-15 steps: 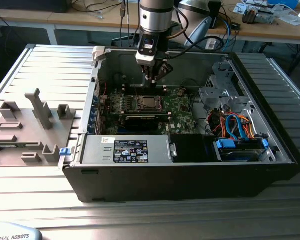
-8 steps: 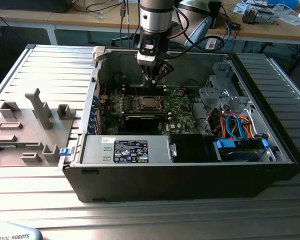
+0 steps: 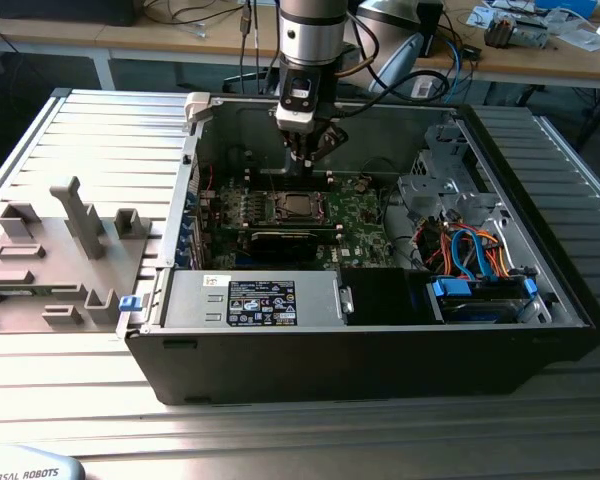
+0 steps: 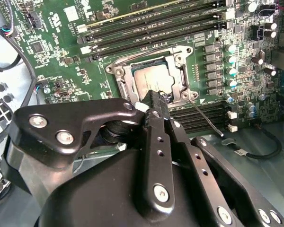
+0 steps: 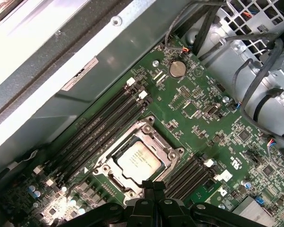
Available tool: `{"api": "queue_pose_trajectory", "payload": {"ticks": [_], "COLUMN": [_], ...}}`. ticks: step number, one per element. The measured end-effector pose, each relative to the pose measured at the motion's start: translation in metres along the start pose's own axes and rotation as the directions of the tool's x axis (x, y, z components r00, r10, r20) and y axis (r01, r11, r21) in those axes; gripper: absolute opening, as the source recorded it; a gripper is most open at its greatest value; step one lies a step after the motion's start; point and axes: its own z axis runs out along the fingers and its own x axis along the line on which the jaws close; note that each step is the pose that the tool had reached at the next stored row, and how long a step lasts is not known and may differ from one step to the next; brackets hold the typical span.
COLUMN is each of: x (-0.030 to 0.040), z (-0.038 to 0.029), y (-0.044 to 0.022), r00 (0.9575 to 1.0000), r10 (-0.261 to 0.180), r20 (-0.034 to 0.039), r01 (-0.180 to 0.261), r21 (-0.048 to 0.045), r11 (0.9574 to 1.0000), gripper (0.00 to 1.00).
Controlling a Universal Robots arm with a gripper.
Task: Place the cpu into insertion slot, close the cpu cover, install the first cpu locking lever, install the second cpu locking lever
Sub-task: 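Install the first cpu locking lever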
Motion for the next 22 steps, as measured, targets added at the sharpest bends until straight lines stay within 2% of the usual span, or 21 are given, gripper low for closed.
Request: {"api": "queue_pose_trajectory", "payload": {"ticks": [9,22], "x": [0.0000,0.0000], "z": [0.0000,0.0000], "y": [0.0000,0.0000], "r00": [0.9993,0.9957], "r10": [-0.038,-0.092], "r20": [0.0032,0.0100], "r01": [0.038,0.092], "r21": [-0.0004,0.0019], "r11": [0.9993,0.9958], "gripper": [0.11,0.11]}}
